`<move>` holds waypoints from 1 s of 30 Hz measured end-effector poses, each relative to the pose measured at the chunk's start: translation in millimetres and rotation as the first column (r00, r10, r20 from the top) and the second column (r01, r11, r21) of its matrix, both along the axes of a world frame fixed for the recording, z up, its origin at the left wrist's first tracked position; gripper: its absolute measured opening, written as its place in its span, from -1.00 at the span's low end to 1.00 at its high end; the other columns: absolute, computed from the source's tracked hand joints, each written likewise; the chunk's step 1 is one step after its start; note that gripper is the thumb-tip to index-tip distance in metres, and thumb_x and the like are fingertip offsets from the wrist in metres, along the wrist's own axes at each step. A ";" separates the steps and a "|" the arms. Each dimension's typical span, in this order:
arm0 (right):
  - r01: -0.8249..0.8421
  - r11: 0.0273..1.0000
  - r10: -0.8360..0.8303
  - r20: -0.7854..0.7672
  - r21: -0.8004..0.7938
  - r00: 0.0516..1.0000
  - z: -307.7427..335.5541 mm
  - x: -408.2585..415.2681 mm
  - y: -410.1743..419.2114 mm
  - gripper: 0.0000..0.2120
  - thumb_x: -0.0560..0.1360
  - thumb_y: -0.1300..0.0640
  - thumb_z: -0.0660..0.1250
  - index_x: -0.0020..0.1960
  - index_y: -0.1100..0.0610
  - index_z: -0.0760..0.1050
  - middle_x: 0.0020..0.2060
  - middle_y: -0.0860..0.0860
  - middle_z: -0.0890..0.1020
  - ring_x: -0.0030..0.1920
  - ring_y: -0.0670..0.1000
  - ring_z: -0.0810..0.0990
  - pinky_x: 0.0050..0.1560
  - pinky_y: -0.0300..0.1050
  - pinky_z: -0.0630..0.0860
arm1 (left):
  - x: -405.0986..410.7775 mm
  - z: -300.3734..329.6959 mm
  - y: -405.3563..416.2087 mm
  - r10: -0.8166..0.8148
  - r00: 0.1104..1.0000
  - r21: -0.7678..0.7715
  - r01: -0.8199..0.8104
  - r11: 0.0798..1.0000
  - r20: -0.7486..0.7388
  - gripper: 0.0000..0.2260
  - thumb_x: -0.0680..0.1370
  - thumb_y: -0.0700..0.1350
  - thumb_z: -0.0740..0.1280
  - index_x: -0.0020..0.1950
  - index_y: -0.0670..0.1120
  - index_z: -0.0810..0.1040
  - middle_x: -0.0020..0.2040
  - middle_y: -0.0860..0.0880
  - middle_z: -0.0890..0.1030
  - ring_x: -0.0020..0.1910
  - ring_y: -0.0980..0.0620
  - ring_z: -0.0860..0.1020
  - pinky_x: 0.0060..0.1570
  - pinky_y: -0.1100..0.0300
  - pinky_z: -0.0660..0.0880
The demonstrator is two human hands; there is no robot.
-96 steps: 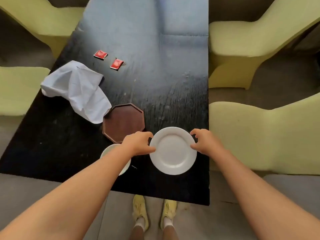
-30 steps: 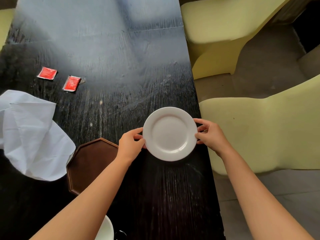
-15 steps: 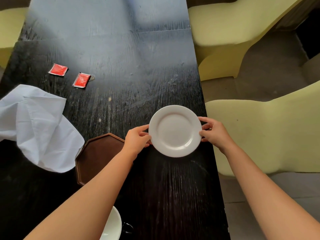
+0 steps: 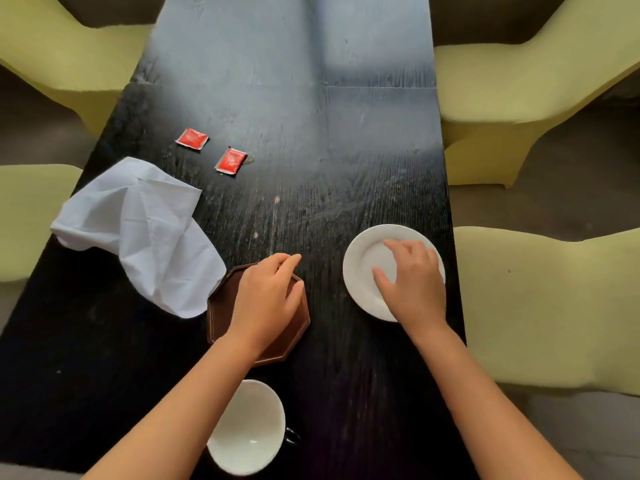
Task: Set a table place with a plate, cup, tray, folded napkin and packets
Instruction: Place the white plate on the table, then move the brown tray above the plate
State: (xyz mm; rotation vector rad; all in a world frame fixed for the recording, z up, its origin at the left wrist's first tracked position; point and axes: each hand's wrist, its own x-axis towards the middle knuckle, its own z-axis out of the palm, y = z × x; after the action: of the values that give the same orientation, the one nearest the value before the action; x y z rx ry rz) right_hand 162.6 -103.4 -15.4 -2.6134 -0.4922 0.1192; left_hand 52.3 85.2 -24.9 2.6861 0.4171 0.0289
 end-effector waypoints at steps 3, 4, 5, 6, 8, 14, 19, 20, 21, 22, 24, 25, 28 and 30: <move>-0.157 0.985 0.165 0.108 -0.072 0.980 3.9 -25.0 39.9 -0.49 0.32 0.08 0.48 0.23 0.15 0.49 0.13 0.17 0.56 0.12 0.22 0.52 -0.07 0.11 0.53 | -26.9 5.2 21.1 0.023 0.999 0.164 -0.016 0.986 -0.039 -0.56 0.48 0.03 0.19 0.34 -0.08 0.43 0.27 -0.11 0.48 0.26 -0.08 0.45 0.26 -0.21 0.31; -0.195 0.976 0.205 0.109 -0.092 0.973 3.7 -31.7 50.3 -0.47 0.30 0.07 0.50 0.24 0.15 0.49 0.14 0.17 0.56 0.13 0.21 0.53 -0.08 0.10 0.54 | -34.6 7.4 27.4 0.032 0.998 0.184 -0.021 0.983 -0.056 -0.54 0.48 0.06 0.16 0.34 -0.07 0.42 0.29 -0.12 0.47 0.26 -0.08 0.45 0.27 -0.25 0.27; -0.230 0.967 0.241 0.103 -0.111 0.965 3.1 -37.9 59.2 -0.44 0.29 0.06 0.51 0.25 0.14 0.48 0.16 0.18 0.56 0.15 0.21 0.54 -0.09 0.09 0.55 | -41.8 9.3 33.3 0.032 0.997 0.206 -0.016 0.978 -0.077 -0.53 0.48 0.07 0.13 0.33 -0.08 0.43 0.29 -0.13 0.47 0.26 -0.08 0.45 0.27 -0.28 0.25; -0.262 0.956 0.276 0.097 -0.131 0.956 1.1 -44.0 66.7 -0.42 0.27 0.06 0.52 0.25 0.14 0.48 0.18 0.18 0.55 0.16 0.21 0.54 -0.09 0.08 0.56 | -49.1 9.9 39.6 0.028 0.994 0.229 -0.003 0.973 -0.106 -0.53 0.48 0.08 0.11 0.33 -0.08 0.43 0.29 -0.13 0.48 0.26 -0.08 0.46 0.27 -0.29 0.24; -0.323 0.929 0.339 0.068 -0.179 0.938 -5.7 -55.7 78.1 -0.39 0.23 0.05 0.54 0.25 0.12 0.49 0.21 0.19 0.54 0.18 0.21 0.54 -0.10 0.07 0.57 | -62.6 8.5 52.3 0.023 0.985 0.260 0.024 0.965 -0.173 -0.52 0.47 0.09 0.10 0.31 -0.08 0.45 0.31 -0.15 0.47 0.27 -0.10 0.46 0.25 -0.31 0.25; -0.432 0.842 0.419 -0.112 -0.323 0.901 -39.8 -82.8 88.5 -0.42 0.18 0.05 0.58 0.18 0.07 0.56 0.27 0.23 0.51 0.21 0.24 0.54 -0.14 0.09 0.60 | -102.3 -18.2 72.6 0.042 0.969 0.279 0.028 0.960 -0.243 -0.56 0.42 0.06 0.32 0.26 -0.06 0.50 0.27 -0.18 0.50 0.27 -0.09 0.39 0.15 -0.21 0.41; -0.400 0.858 0.367 -0.161 -0.322 0.916 -55.2 -91.7 85.6 -0.48 0.25 0.20 0.53 0.20 0.07 0.55 0.12 0.24 0.59 0.03 0.20 0.60 -0.24 0.07 0.58 | -122.3 -39.2 68.9 0.062 0.941 0.209 0.009 0.978 -0.332 -0.47 0.28 -0.05 0.54 0.23 -0.08 0.55 0.08 -0.22 0.57 -0.07 -0.15 0.55 -0.27 0.00 0.52; -0.396 0.863 0.366 -0.152 -0.315 0.918 -56.4 -92.1 85.3 -0.48 0.26 0.23 0.52 0.20 0.08 0.55 0.10 0.23 0.61 0.00 0.20 0.61 -0.27 0.06 0.58 | -124.2 -41.7 67.2 0.081 0.938 0.181 -0.020 0.983 -0.336 -0.45 0.28 -0.07 0.55 0.25 -0.08 0.54 0.05 -0.24 0.58 -0.13 -0.16 0.57 -0.37 0.03 0.52; -0.389 0.869 0.361 -0.147 -0.306 0.921 -57.1 -92.5 85.3 -0.49 0.26 0.26 0.51 0.20 0.09 0.55 0.09 0.22 0.61 -0.02 0.19 0.61 -0.28 0.05 0.58 | -125.3 -44.4 65.1 0.101 0.941 0.148 -0.055 0.987 -0.323 -0.45 0.29 -0.11 0.54 0.26 -0.10 0.53 0.03 -0.25 0.58 -0.16 -0.17 0.57 -0.41 0.04 0.53; -0.379 0.877 0.351 -0.145 -0.294 0.925 -57.7 -93.1 85.3 -0.49 0.27 0.28 0.49 0.20 0.09 0.55 0.10 0.22 0.61 -0.02 0.20 0.60 -0.28 0.05 0.58 | -125.1 -46.3 62.2 0.121 0.946 0.108 -0.092 0.990 -0.300 -0.45 0.31 -0.15 0.53 0.28 -0.12 0.51 0.05 -0.27 0.57 -0.13 -0.19 0.57 -0.40 0.04 0.56; -0.352 0.898 0.324 -0.145 -0.263 0.935 -58.7 -95.0 86.5 -0.51 0.30 0.31 0.46 0.22 0.10 0.54 0.13 0.22 0.60 0.01 0.20 0.59 -0.25 0.06 0.59 | -122.4 -48.0 54.6 0.189 0.951 0.019 -0.190 0.982 -0.244 -0.47 0.38 -0.22 0.46 0.34 -0.14 0.45 0.16 -0.27 0.52 0.04 -0.22 0.54 -0.22 0.01 0.59; -0.335 0.911 0.307 -0.148 -0.240 0.940 -59.6 -96.0 87.3 -0.52 0.33 0.31 0.43 0.23 0.10 0.53 0.16 0.21 0.59 0.02 0.21 0.58 -0.22 0.07 0.59 | -120.1 -48.2 50.5 0.231 0.947 -0.019 -0.242 0.970 -0.225 -0.50 0.44 -0.23 0.39 0.38 -0.14 0.41 0.24 -0.26 0.47 0.15 -0.21 0.49 -0.07 -0.01 0.56; -0.282 0.946 0.256 -0.164 -0.162 0.953 -61.0 -98.3 89.1 -0.57 0.41 0.31 0.35 0.26 0.10 0.51 0.23 0.19 0.55 0.10 0.21 0.53 -0.12 0.09 0.59 | -112.0 -45.9 41.0 0.373 0.907 -0.161 -0.405 0.900 -0.197 -0.55 0.54 -0.23 0.22 0.45 -0.13 0.30 0.40 -0.16 0.32 0.35 -0.11 0.28 0.27 0.08 0.33; -0.261 0.957 0.237 -0.178 -0.125 0.955 -61.8 -98.4 88.3 -0.59 0.45 0.29 0.30 0.28 0.10 0.49 0.28 0.17 0.52 0.15 0.19 0.50 -0.05 0.10 0.57 | -106.0 -42.2 39.1 0.436 0.878 -0.245 -0.476 0.845 -0.199 -0.56 0.55 -0.25 0.19 0.45 -0.15 0.30 0.43 -0.13 0.30 0.38 -0.09 0.24 0.33 0.14 0.22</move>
State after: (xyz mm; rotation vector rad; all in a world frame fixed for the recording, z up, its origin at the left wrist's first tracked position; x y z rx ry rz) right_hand 64.1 -15.1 -77.2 -2.6424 -0.7808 0.4623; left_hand -53.7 124.3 -67.1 2.2514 1.0192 -0.0715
